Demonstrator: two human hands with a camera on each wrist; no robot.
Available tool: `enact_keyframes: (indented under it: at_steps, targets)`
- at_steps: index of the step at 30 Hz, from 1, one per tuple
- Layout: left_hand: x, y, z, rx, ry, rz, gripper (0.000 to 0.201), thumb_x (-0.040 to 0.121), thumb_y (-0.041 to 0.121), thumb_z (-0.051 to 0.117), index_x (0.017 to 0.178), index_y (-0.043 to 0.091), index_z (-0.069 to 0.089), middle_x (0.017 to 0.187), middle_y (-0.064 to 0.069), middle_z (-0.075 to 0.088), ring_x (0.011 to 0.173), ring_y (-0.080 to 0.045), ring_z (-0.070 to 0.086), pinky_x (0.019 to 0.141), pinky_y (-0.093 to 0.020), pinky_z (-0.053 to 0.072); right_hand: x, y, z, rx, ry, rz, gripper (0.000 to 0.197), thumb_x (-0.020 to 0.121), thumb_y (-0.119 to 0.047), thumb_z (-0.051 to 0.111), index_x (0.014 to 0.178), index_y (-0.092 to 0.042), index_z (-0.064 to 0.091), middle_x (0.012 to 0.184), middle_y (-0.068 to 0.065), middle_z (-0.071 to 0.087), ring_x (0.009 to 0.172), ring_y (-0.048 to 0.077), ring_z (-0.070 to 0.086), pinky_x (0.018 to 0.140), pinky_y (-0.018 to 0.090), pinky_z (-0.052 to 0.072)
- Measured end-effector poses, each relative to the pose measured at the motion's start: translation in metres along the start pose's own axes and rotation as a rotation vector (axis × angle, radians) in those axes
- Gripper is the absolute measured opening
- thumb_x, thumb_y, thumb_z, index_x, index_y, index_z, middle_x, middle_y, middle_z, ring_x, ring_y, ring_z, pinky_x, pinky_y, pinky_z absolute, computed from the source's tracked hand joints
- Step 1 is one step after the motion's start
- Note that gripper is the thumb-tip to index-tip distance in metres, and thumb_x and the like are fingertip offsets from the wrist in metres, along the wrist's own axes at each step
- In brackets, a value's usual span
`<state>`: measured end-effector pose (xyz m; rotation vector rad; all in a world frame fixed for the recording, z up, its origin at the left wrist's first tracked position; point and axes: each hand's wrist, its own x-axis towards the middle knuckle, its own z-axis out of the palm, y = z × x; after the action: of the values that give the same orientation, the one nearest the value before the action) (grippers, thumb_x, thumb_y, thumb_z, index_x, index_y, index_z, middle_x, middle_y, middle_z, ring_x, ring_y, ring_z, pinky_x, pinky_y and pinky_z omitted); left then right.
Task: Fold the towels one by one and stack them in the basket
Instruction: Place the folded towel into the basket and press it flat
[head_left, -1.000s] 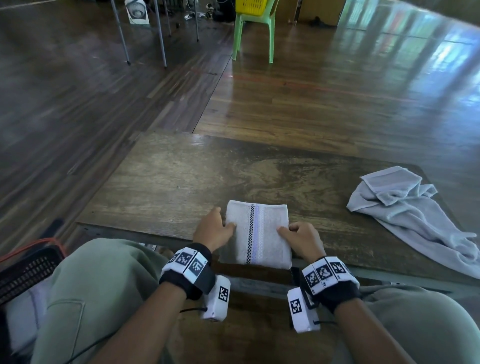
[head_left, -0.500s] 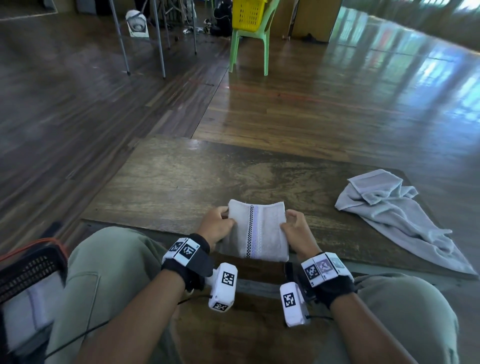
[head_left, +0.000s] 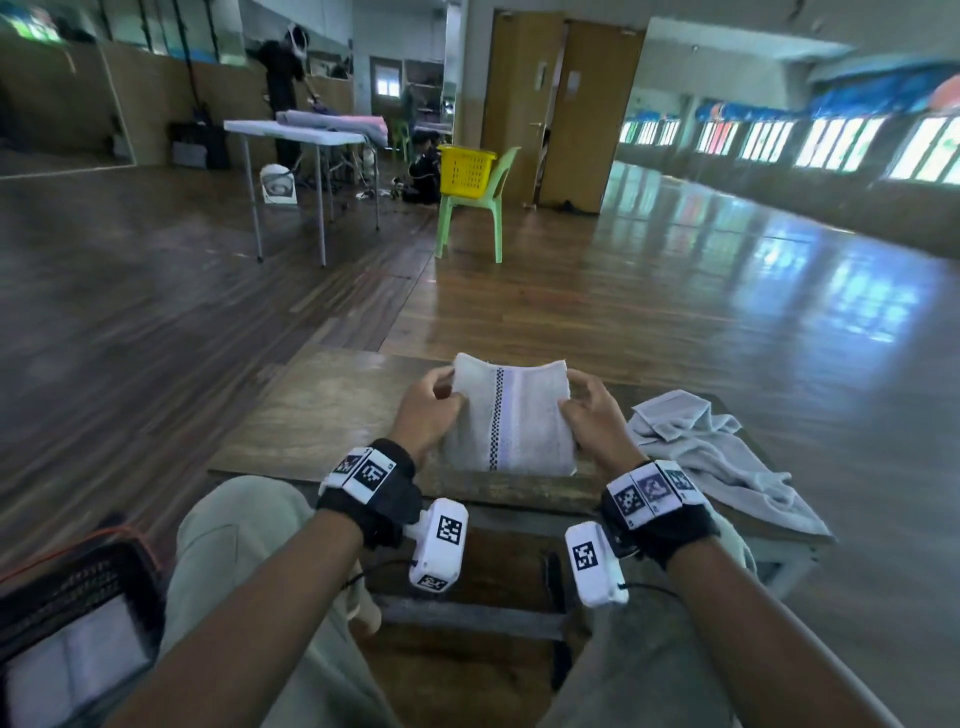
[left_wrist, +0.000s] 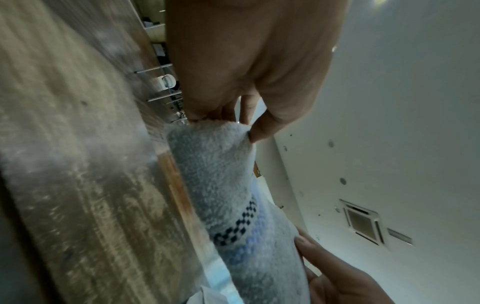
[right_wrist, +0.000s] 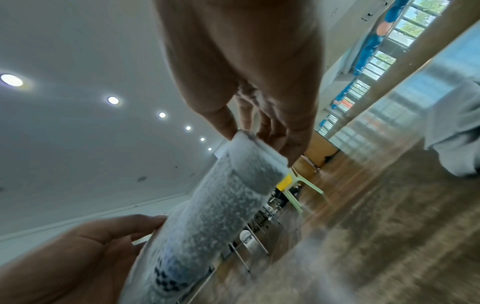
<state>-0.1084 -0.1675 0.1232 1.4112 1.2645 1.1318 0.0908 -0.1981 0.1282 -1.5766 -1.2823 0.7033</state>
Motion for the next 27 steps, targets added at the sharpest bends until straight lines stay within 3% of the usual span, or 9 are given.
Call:
enact_keyframes:
  at_steps: [3,5,9,11,13,17,21,24,27]
  targets:
    - [-0.015,0.021,-0.005,-0.054,0.035,0.045,0.043,0.089,0.010,0.052,0.131,0.012,0.051,0.122,-0.003,0.061,0.108,-0.019,0.057,0.085,-0.030,0.048,-0.010,-0.022,-0.010,0.041,0.037,-0.041,0.038,0.090,-0.016,0.051,0.128,-0.014,0.048,0.118,0.005,0.060,0.103,0.020,0.060,0.089,0.042,0.051]
    - [-0.024,0.032,-0.007,-0.085,0.057,0.071,0.041,0.090,0.009,0.051,0.131,0.012,0.052,0.121,-0.002,0.061,0.108,-0.019,0.057,0.083,-0.029,0.046,-0.013,-0.031,-0.016,0.070,0.043,-0.050,0.038,0.091,-0.018,0.051,0.127,-0.010,0.049,0.121,0.005,0.059,0.107,0.020,0.059,0.091,0.043,0.051]
    - [-0.040,0.041,-0.014,-0.102,0.105,0.118,0.035,0.090,0.007,0.051,0.123,0.013,0.057,0.117,-0.001,0.062,0.106,-0.019,0.057,0.085,-0.029,0.046,-0.020,-0.038,-0.016,0.174,-0.031,-0.025,0.039,0.089,-0.021,0.053,0.125,-0.006,0.054,0.111,0.006,0.066,0.094,0.019,0.065,0.077,0.038,0.056]
    - [-0.046,0.041,-0.023,-0.100,0.134,0.122,0.033,0.088,0.008,0.052,0.120,0.014,0.059,0.114,0.000,0.063,0.102,-0.018,0.058,0.081,-0.028,0.044,-0.025,-0.042,-0.011,0.232,-0.099,-0.009,0.030,0.090,-0.016,0.051,0.116,-0.003,0.059,0.099,0.007,0.068,0.082,0.021,0.064,0.066,0.036,0.050]
    - [-0.050,0.037,-0.036,-0.099,0.166,0.107,0.033,0.086,0.011,0.055,0.119,0.013,0.061,0.114,-0.001,0.065,0.102,-0.020,0.060,0.083,-0.031,0.048,-0.029,-0.049,-0.001,0.293,-0.186,0.021,0.023,0.091,-0.011,0.051,0.108,0.000,0.062,0.090,0.010,0.067,0.078,0.024,0.060,0.067,0.039,0.045]
    - [-0.065,0.025,-0.074,-0.129,0.290,0.050,0.035,0.082,0.010,0.060,0.117,0.012,0.064,0.106,-0.002,0.070,0.098,-0.021,0.065,0.091,-0.042,0.052,-0.033,-0.066,0.037,0.426,-0.406,0.111,0.020,0.090,-0.005,0.053,0.105,0.005,0.062,0.092,0.014,0.067,0.084,0.028,0.063,0.083,0.046,0.050]
    - [-0.084,0.012,-0.127,-0.142,0.424,0.005,0.032,0.083,0.007,0.059,0.114,0.012,0.065,0.103,-0.008,0.071,0.093,-0.026,0.067,0.088,-0.046,0.053,-0.035,-0.083,0.095,0.516,-0.604,0.203,0.026,0.087,0.000,0.054,0.112,0.004,0.060,0.101,0.015,0.064,0.084,0.025,0.059,0.075,0.037,0.050]
    - [-0.104,-0.003,-0.164,-0.187,0.518,-0.001,0.031,0.085,0.002,0.057,0.114,0.011,0.065,0.106,-0.008,0.070,0.093,-0.027,0.066,0.089,-0.045,0.052,-0.039,-0.092,0.142,0.473,-0.760,0.165,0.024,0.089,-0.004,0.054,0.113,-0.006,0.060,0.099,0.007,0.065,0.085,0.020,0.060,0.069,0.034,0.049]
    - [-0.128,-0.023,-0.197,-0.166,0.621,-0.029,0.036,0.087,0.004,0.058,0.123,0.011,0.060,0.114,-0.005,0.067,0.104,-0.025,0.064,0.094,-0.044,0.049,-0.051,-0.103,0.188,0.429,-0.890,0.114,0.025,0.090,-0.012,0.056,0.115,-0.010,0.058,0.105,0.006,0.067,0.094,0.021,0.063,0.073,0.038,0.052]
